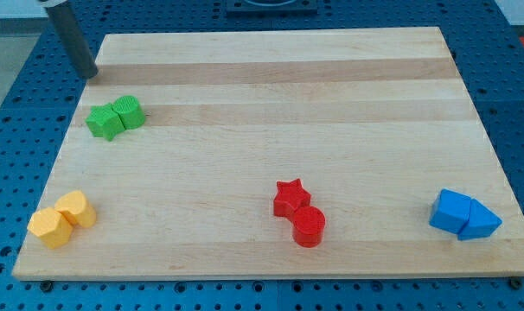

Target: Push the green blocks towards the center of the board

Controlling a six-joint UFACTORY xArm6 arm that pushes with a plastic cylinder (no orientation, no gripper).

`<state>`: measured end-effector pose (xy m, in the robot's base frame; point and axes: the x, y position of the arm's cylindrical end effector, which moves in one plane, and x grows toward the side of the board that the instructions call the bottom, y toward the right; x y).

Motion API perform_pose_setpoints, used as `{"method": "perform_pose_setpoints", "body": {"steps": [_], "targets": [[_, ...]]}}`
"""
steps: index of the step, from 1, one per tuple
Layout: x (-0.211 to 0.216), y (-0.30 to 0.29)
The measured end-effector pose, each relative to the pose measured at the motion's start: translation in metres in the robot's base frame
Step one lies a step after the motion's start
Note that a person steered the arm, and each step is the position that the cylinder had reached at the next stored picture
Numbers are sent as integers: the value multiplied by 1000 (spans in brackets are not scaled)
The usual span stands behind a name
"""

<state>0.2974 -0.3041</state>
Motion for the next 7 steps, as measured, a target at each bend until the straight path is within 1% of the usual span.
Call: {"method": "perform_pose_setpoints", "body": {"steps": [1, 2, 3, 4, 6, 7], "targets": [[77, 2], [142, 3], [140, 4], [126, 23], [122, 56], [103, 56]]}}
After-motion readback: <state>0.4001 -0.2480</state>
